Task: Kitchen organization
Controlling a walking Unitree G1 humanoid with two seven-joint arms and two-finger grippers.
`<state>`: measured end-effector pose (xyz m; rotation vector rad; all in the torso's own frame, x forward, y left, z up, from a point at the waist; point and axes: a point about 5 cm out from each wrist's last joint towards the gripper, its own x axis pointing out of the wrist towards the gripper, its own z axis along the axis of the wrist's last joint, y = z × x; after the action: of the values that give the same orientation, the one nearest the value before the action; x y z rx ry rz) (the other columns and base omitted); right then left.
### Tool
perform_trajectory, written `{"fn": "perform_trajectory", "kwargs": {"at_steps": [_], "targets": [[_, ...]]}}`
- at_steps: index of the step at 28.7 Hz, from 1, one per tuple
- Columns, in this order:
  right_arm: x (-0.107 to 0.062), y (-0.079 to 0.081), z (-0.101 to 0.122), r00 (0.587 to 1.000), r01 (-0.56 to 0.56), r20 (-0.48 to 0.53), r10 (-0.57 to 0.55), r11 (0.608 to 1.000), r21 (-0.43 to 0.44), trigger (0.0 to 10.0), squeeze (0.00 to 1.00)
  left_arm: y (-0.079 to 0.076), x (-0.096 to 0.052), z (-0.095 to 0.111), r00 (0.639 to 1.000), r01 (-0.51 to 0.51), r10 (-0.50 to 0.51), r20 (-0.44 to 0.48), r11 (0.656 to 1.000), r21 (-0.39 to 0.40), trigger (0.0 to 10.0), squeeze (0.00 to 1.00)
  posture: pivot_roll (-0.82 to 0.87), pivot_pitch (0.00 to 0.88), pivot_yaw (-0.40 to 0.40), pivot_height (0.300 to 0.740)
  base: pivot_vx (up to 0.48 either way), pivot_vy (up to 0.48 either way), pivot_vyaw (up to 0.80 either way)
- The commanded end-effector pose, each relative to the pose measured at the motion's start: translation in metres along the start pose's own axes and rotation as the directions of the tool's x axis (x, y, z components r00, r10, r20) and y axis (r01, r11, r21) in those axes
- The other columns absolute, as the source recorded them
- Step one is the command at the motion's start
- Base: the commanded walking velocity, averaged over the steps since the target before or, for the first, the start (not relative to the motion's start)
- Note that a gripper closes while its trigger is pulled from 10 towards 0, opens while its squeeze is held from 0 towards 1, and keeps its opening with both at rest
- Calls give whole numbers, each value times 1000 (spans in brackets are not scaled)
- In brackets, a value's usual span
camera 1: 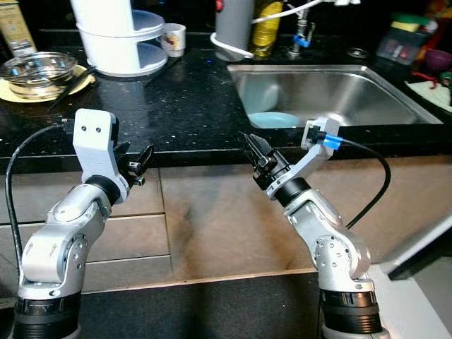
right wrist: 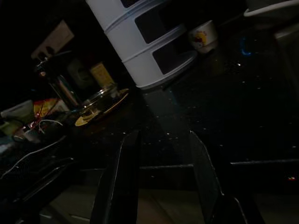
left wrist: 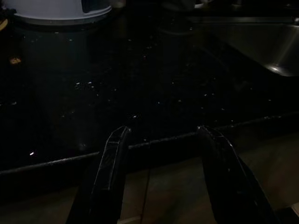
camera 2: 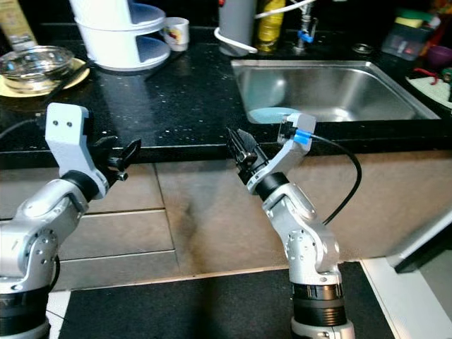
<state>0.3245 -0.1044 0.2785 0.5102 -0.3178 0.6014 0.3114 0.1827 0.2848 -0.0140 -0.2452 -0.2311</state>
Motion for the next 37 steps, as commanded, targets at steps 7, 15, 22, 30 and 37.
{"fn": "perform_trajectory", "kwargs": {"at_steps": [7, 15, 22, 30, 37], "targets": [[-27, 2, 5, 973, -217, -29, 227, 955, 202, 10000, 0, -29, -22, 5, 945, 324, -320, 74, 945, -50, 10000, 0, 35, 196, -19, 740, 0, 0, 0], [-67, -5, -32, 844, -336, -376, 383, 923, 185, 10000, 0, -34, -66, -31, 780, 590, -584, -224, 806, -45, 10000, 0, 38, 199, -30, 740, 0, 0, 0], [-110, -67, -109, 711, -70, -702, -40, 989, -127, 10000, 0, -16, -78, -142, 807, 154, -142, -573, 988, -29, 10000, 0, 39, 208, -42, 740, 0, 0, 0], [-144, -86, -166, 645, 190, -700, -305, 952, -240, 10000, 0, -12, -106, -216, 710, -205, 66, -701, 972, -116, 10000, 0, 24, 210, -37, 740, 0, 0, 0], [-174, -99, -201, 557, 334, -692, -459, 887, -320, 10000, 0, -11, -121, -250, 678, -232, 90, -730, 968, -97, 10000, 0, 21, 210, -25, 740, 0, 0, 0]]}}
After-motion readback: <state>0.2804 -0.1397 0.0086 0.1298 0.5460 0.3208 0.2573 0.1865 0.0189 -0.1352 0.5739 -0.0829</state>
